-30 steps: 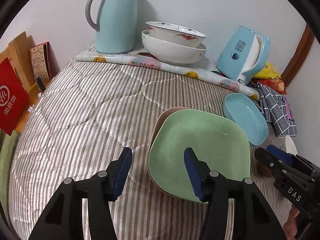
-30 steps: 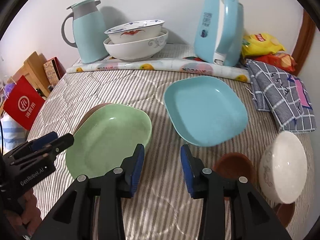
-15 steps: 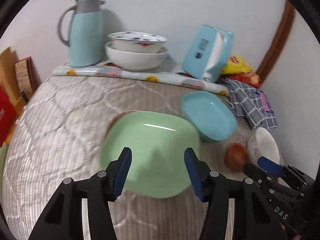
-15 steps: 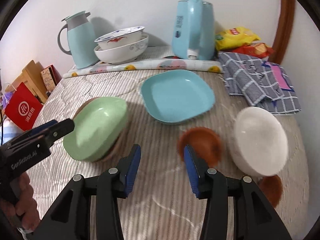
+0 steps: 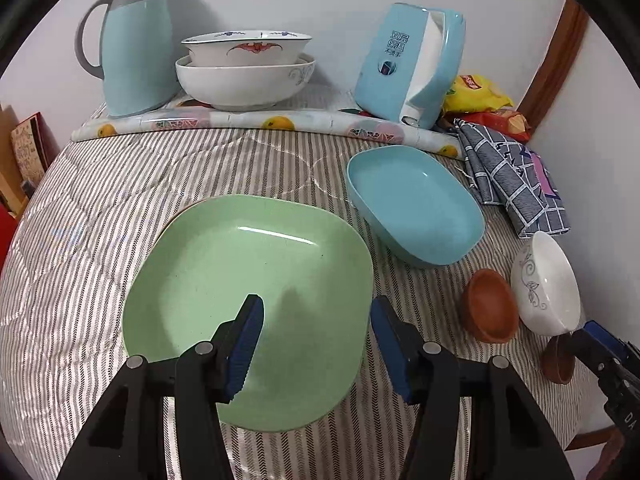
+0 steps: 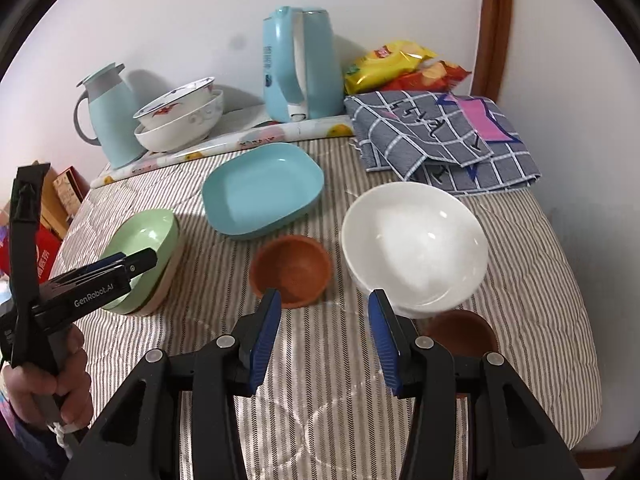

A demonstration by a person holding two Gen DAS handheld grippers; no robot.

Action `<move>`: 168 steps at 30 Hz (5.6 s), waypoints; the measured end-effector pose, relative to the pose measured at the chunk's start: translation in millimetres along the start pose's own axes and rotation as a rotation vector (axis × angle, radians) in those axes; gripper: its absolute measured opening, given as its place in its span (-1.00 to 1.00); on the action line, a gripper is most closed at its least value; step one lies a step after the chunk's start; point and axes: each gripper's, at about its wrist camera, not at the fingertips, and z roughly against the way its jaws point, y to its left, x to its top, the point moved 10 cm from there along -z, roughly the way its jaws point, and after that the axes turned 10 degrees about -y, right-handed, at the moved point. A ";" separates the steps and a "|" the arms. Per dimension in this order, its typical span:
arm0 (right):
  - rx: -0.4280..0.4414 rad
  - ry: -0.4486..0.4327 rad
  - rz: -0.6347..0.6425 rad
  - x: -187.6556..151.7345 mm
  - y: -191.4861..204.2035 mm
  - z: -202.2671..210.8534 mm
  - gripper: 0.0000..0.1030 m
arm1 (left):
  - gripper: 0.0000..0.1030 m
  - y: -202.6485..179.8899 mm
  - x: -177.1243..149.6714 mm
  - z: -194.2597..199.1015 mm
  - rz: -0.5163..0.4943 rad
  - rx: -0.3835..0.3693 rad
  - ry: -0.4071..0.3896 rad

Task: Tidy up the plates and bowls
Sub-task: 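Move both grippers to the light-blue plate rim and close them, then lift the light-blue plate and carry it over the green plate, then lower the light-blue plate onto the green plate and open both grippers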

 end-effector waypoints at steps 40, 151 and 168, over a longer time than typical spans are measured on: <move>0.073 0.047 0.103 96.4 26.6 -112.4 0.02 | 0.02 -35.3 73.1 -68.1 -0.048 0.046 0.036; 0.175 -0.026 -0.002 38.0 161.3 -38.7 -0.86 | -0.71 89.5 46.4 35.7 0.103 0.052 -0.084; 0.142 0.058 -0.008 16.7 160.9 -89.7 -0.86 | -0.70 100.1 34.0 -20.9 0.091 0.034 -0.004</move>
